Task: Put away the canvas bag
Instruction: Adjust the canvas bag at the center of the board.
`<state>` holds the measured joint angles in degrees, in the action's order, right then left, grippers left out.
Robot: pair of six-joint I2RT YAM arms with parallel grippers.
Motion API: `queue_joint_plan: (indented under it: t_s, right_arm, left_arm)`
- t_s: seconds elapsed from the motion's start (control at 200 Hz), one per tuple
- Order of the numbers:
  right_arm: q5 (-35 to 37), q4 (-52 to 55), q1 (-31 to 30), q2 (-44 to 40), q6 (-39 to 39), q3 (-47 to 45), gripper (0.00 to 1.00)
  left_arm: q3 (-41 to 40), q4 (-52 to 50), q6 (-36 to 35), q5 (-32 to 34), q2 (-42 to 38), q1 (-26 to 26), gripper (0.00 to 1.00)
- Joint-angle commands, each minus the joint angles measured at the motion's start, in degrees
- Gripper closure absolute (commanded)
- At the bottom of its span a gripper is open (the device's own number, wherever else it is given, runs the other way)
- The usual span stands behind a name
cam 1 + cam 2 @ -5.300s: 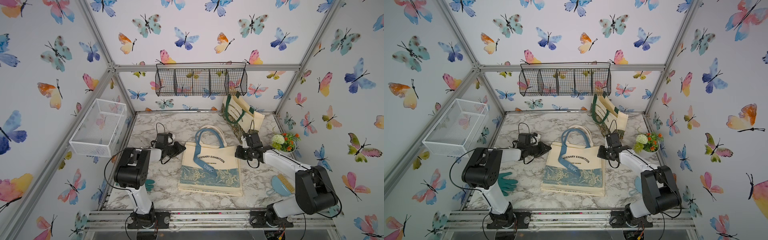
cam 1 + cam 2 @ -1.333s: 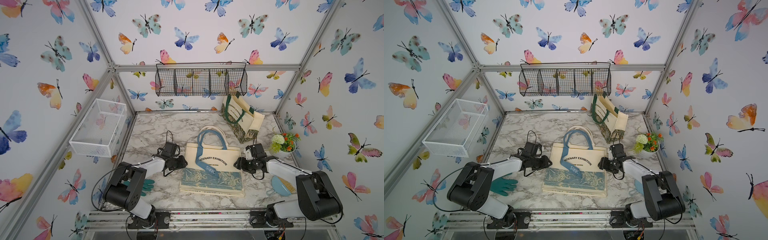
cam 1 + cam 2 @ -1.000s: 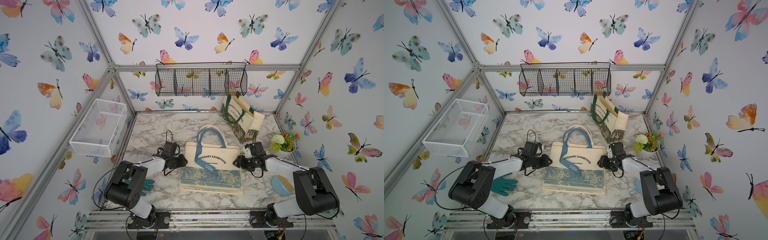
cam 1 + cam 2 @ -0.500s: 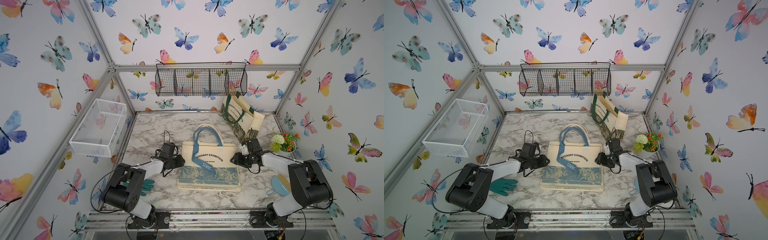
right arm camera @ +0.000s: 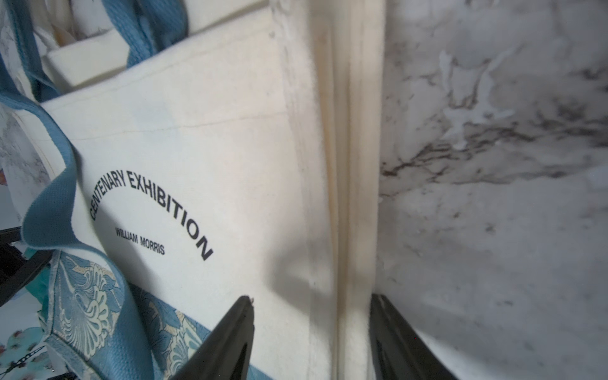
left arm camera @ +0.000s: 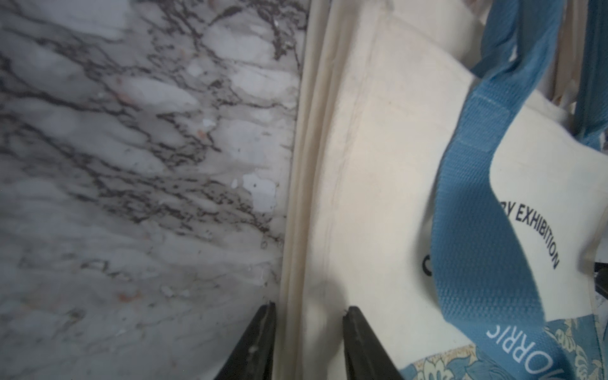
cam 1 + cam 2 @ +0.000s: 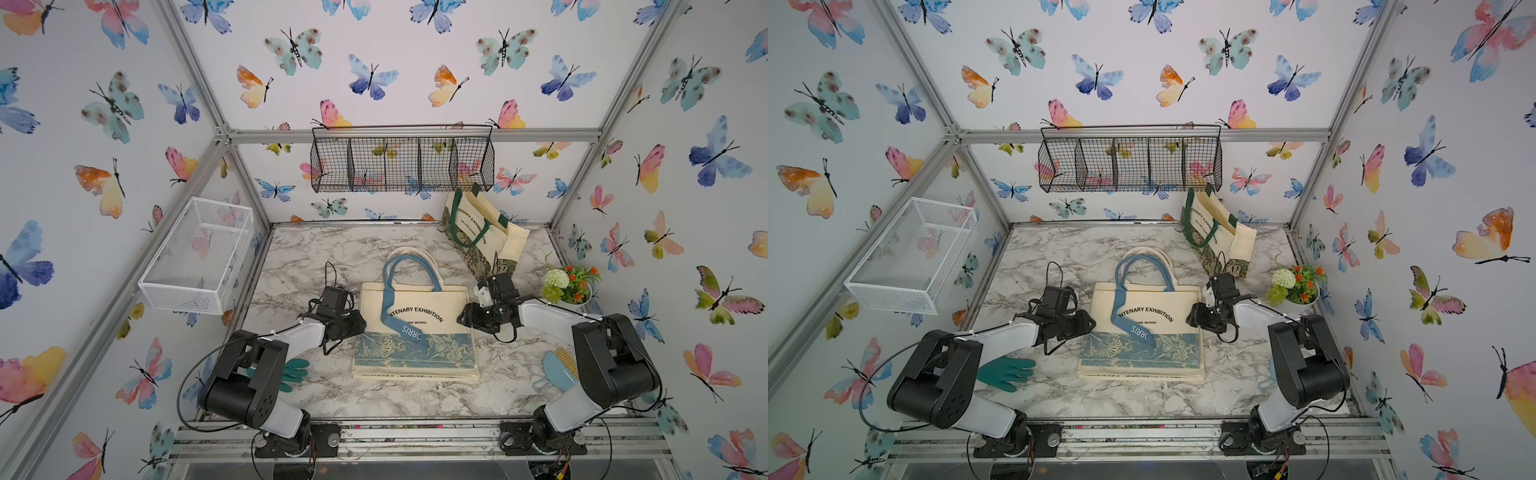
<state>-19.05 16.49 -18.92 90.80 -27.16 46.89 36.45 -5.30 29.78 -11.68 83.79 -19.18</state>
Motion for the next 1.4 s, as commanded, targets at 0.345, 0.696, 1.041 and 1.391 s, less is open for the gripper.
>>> queue_joint_plan:
  t_s: [0.345, 0.696, 1.041, 1.391]
  right_arm:
    - [-13.9, -10.9, -8.7, -17.7, -10.2, -11.0, 0.48]
    - [-25.2, -44.0, -16.9, -4.9, -22.6, -17.2, 0.62]
    - [-28.4, -71.3, -17.2, 16.5, -31.2, -29.8, 0.7]
    - [-12.3, -36.2, -16.2, 2.3, -20.7, -28.3, 0.58]
  left_arm:
    - [-2.2, -8.5, 2.3, -2.6, -24.8, -10.8, 0.61]
    - [-11.0, 11.7, 7.5, -14.7, -14.3, -13.8, 0.83]
    - [-19.6, 17.4, 9.5, -9.2, -6.7, -13.6, 0.98]
    - [-23.5, 8.2, 13.6, -0.2, -13.8, -13.6, 0.95]
